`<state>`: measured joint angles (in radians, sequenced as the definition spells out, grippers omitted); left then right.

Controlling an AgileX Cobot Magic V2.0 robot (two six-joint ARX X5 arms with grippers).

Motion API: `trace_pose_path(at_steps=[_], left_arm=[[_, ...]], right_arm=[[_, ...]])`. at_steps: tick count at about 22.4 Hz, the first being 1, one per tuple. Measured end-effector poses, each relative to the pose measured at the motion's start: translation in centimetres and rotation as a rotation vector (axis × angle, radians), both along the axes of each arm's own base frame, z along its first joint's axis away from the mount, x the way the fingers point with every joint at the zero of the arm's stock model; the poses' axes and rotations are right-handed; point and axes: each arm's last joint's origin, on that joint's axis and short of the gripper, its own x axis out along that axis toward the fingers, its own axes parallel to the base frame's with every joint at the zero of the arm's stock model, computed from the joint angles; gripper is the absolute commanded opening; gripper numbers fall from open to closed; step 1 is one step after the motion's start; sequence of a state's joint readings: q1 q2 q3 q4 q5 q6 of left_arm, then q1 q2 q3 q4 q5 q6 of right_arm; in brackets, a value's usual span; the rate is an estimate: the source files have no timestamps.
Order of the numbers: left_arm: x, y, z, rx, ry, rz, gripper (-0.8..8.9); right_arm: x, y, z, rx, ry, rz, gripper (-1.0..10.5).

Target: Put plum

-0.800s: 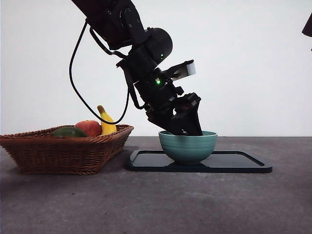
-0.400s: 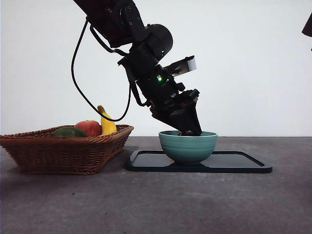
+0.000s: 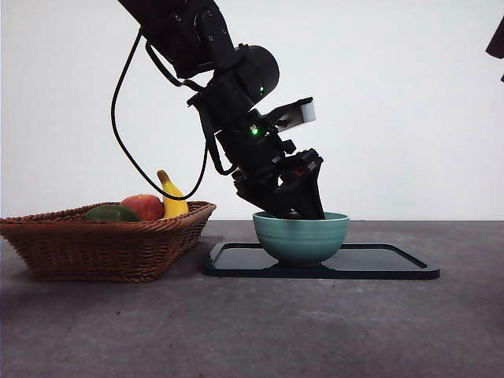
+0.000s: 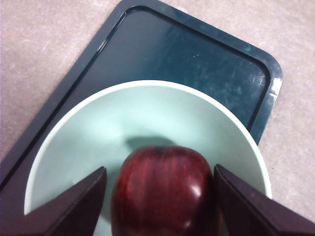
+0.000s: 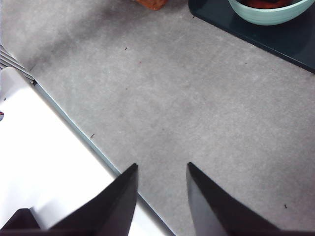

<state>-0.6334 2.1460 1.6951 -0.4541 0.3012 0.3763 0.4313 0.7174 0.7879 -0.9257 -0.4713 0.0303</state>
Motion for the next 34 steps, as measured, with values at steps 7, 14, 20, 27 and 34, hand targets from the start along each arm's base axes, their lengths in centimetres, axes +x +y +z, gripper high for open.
trace_pose_path(at_steps=[7,14,20,27,34], left_arm=[[0.0,-0.1,-0.9,0.016,0.030,-0.004,3.53],[0.1,-0.7,-1.2,0.003,0.009,-0.012,1.18],[0.2,-0.7,-0.9,0.009,0.012,-0.009,0.82],[1.2,1.4,6.4,-0.071,-0.028,0.100,0.82],[-0.3,8.5,15.2,-0.162,-0.060,0.281,0.81]], right_arm=[[0.1,0.0,0.1,0.004,-0.010,0.000,1.6],[0.1,0.0,0.1,0.004,-0.011,0.000,1.6],[0.2,0.1,0.2,0.011,-0.027,0.000,1.6],[0.2,0.1,0.2,0.013,-0.031,-0.001,1.6],[0.3,0.1,0.2,0.013,-0.041,0.000,1.6]])
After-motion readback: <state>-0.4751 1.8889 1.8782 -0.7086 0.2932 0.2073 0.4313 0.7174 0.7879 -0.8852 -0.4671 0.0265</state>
